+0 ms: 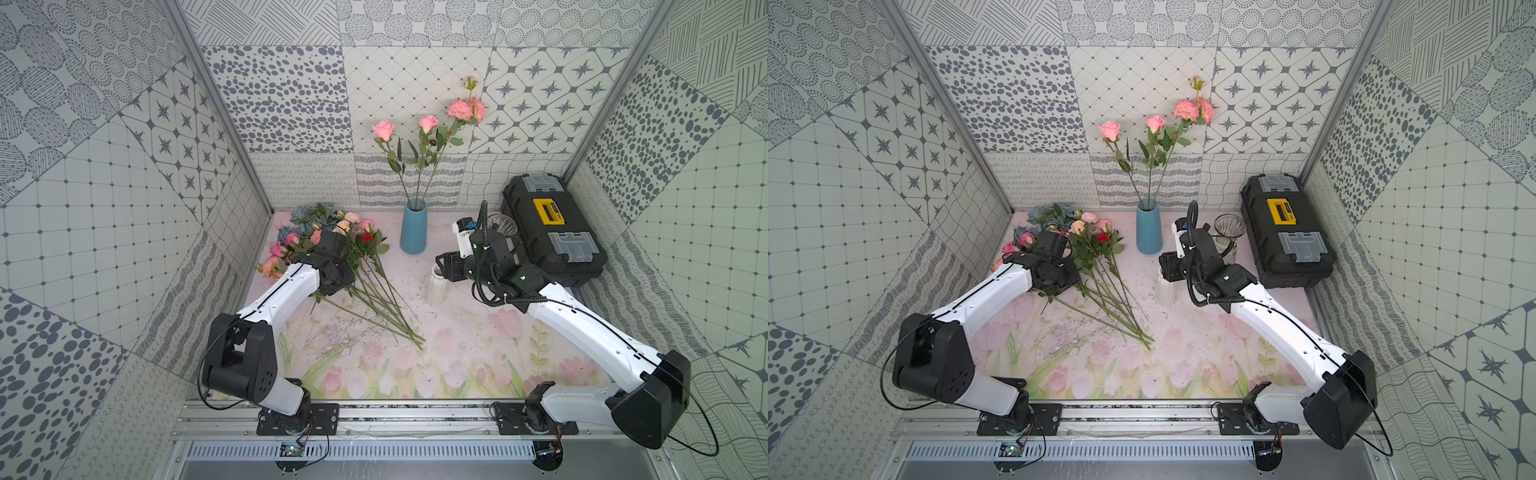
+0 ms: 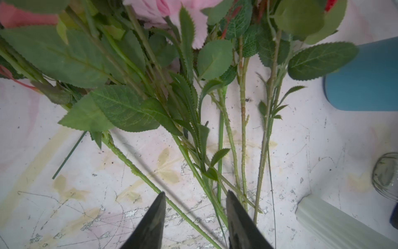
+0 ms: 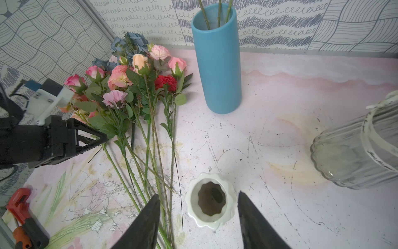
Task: Place the pink flowers into the vase
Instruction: Pick up the flower at the center of the board.
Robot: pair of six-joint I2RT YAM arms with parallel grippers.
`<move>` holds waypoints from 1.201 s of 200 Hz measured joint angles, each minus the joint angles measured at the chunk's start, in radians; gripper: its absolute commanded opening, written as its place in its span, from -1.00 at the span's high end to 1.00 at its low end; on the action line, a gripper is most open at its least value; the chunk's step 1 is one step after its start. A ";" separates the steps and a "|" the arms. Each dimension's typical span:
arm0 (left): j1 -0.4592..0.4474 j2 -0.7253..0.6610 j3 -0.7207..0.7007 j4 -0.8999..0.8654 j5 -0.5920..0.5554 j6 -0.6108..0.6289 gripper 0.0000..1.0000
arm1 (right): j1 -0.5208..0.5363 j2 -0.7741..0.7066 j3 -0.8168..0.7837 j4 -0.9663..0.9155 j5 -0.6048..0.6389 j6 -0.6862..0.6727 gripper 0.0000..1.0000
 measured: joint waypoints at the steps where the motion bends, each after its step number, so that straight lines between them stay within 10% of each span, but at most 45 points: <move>1: 0.000 0.002 0.000 0.001 -0.001 -0.002 0.08 | 0.000 0.000 0.000 0.000 0.000 0.000 -0.17; 87: -0.001 0.141 0.053 0.079 -0.009 -0.057 0.20 | 0.000 -0.019 -0.001 0.004 -0.023 0.005 -0.17; 240: -0.002 0.210 0.090 0.140 -0.006 -0.092 1.00 | 0.000 -0.054 -0.040 0.012 -0.023 0.015 -0.17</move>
